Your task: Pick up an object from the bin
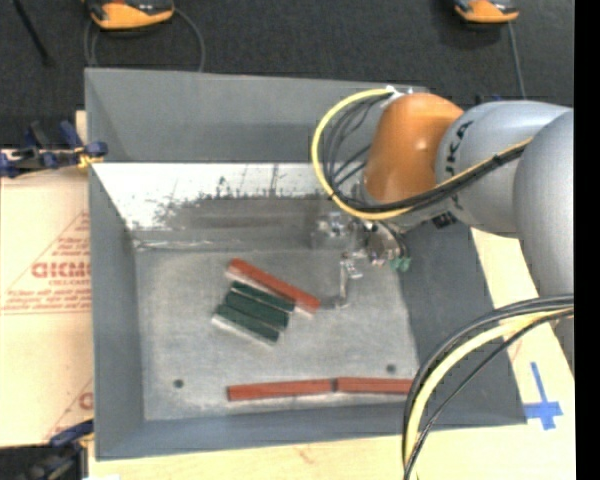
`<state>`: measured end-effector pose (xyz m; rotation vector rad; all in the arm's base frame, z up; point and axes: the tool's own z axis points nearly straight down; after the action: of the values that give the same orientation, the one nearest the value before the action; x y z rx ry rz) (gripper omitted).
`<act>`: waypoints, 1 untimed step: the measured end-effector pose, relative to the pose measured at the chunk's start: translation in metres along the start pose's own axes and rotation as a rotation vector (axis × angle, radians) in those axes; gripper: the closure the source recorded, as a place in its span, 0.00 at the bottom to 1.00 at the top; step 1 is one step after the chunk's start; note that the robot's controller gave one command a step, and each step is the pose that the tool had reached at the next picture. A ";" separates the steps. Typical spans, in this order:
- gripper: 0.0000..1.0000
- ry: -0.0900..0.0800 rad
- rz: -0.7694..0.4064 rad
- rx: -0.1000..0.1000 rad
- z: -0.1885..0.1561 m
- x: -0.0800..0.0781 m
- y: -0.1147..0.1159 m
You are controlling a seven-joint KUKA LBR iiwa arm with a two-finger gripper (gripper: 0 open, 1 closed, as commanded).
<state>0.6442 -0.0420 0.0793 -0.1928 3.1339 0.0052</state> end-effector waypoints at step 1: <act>0.00 0.000 0.022 0.000 0.009 0.021 0.064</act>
Offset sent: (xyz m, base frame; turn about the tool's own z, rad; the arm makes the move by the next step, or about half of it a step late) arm -0.0282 0.0572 -0.0093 0.0280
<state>0.6158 0.0195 0.0702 -0.1588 3.1363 0.0056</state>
